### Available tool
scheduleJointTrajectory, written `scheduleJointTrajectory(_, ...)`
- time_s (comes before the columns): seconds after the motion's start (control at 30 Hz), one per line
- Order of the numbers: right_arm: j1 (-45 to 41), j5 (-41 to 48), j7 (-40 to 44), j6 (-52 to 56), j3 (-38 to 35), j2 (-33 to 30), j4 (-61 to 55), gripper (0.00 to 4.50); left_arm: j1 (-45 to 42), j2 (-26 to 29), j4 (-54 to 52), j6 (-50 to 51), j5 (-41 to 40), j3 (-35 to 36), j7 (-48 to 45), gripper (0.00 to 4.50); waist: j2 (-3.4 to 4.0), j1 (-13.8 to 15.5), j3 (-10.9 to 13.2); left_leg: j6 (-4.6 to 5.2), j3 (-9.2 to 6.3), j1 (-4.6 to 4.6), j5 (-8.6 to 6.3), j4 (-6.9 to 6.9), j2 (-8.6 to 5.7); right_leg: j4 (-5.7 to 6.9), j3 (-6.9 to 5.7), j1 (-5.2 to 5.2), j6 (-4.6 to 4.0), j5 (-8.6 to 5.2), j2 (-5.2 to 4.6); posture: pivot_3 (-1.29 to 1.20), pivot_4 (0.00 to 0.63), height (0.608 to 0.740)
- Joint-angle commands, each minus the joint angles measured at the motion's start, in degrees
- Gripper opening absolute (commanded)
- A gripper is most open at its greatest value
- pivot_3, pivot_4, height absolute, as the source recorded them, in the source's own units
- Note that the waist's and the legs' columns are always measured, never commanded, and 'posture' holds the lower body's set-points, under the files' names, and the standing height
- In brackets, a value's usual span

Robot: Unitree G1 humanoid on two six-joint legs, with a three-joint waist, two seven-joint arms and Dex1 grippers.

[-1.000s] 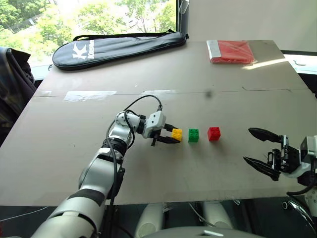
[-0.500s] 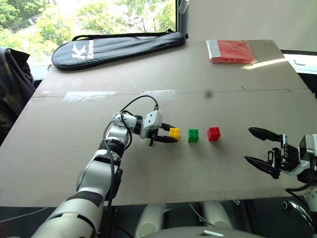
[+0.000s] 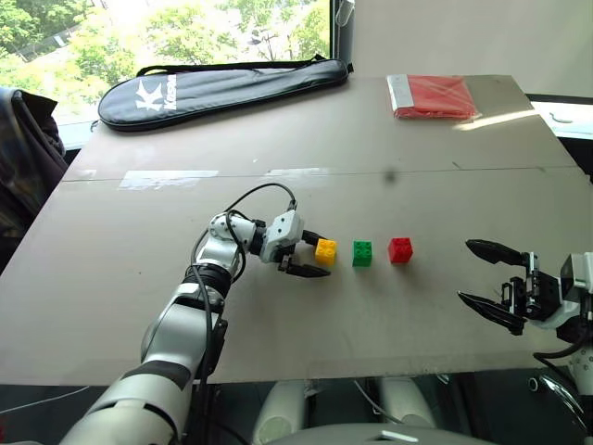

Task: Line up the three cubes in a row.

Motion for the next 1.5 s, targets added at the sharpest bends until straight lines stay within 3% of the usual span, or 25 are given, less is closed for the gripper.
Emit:
scheduleJointTrajectory(0.03, -0.4, 0.5, 0.8, -0.9, -0.9, -0.2, -0.2, 4.5, 1.5, 1.0, -0.7, -0.9, 1.8, -0.3, 1.4, 4.42, 0.0, 0.0, 0.0, 0.0, -0.01, 0.03, 0.0, 0.01, 0.0, 0.0, 0.0, 0.03, 0.0, 0.0, 0.0, 0.0, 0.15, 0.74)
scheduleJointTrajectory(0.53, -0.2, 0.1, 1.2, -1.3, -0.6, 0.4, 0.2, 4.5, 3.0, 2.4, -2.7, 1.8, -0.1, 2.3, 3.8, 4.42, 0.02, -0.2, 0.0, 0.0, -0.01, 0.04, 0.0, 0.01, 0.01, 0.02, 0.0, 0.04, 0.0, 0.0, 0.0, 0.0, 0.15, 0.74)
scheduleJointTrajectory(0.87, 0.1, -0.4, 0.2, -1.1, -0.4, 0.6, -0.4, 4.5, 9.3, 7.8, -13.9, 7.7, -4.3, 5.1, 2.6, 4.42, 0.03, -0.3, 0.0, -0.01, 0.01, 0.04, 0.0, 0.0, 0.09, 0.0, 0.03, 0.02, -0.01, 0.0, 0.01, 0.0, 0.15, 0.74)
scheduleJointTrajectory(1.03, 1.2, -4.4, -2.3, -4.7, -1.0, 1.1, 2.4, 4.5, 22.1, 12.6, -36.3, 20.6, -8.0, 8.5, 9.7, 4.42, 0.04, -0.3, 0.0, 0.0, 0.05, 0.02, 0.0, -0.08, 0.21, -0.02, 0.13, -0.06, -0.01, -0.01, -0.02, 0.0, 0.15, 0.74)
scheduleJointTrajectory(1.2, 3.1, -9.1, -5.8, -5.9, 0.1, 0.5, 4.3, 4.5, 40.3, 12.8, -63.6, 36.2, -11.9, 12.6, 23.8, 4.42, 0.07, 0.0, 0.0, -0.01, 0.09, -0.02, -0.01, -0.08, 0.26, -0.05, 0.19, -0.12, -0.02, 0.0, -0.2, 0.0, 0.15, 0.74)
scheduleJointTrajectory(1.37, 5.1, -14.3, -9.4, -5.0, 2.3, -0.7, 5.9, 4.5, 56.6, 10.7, -80.0, 41.7, -10.6, 13.4, 35.8, 4.42, 0.12, 0.2, 0.0, -0.01, 0.07, 0.01, -0.02, -0.14, 0.29, -0.07, 0.35, -0.07, -0.04, 0.0, -0.4, 0.0, 0.15, 0.74)
scheduleJointTrajectory(1.5, 5.3, -15.4, -10.9, -6.3, 2.5, -0.2, 8.8, 4.5, 64.1, 9.6, -85.6, 42.6, -11.2, 13.3, 40.1, 4.42, 0.17, 0.3, -0.1, -0.02, 0.13, 0.07, -0.01, -0.15, 0.3, -0.08, 0.38, -0.03, -0.06, -0.02, -0.37, 0.0, 0.15, 0.74)
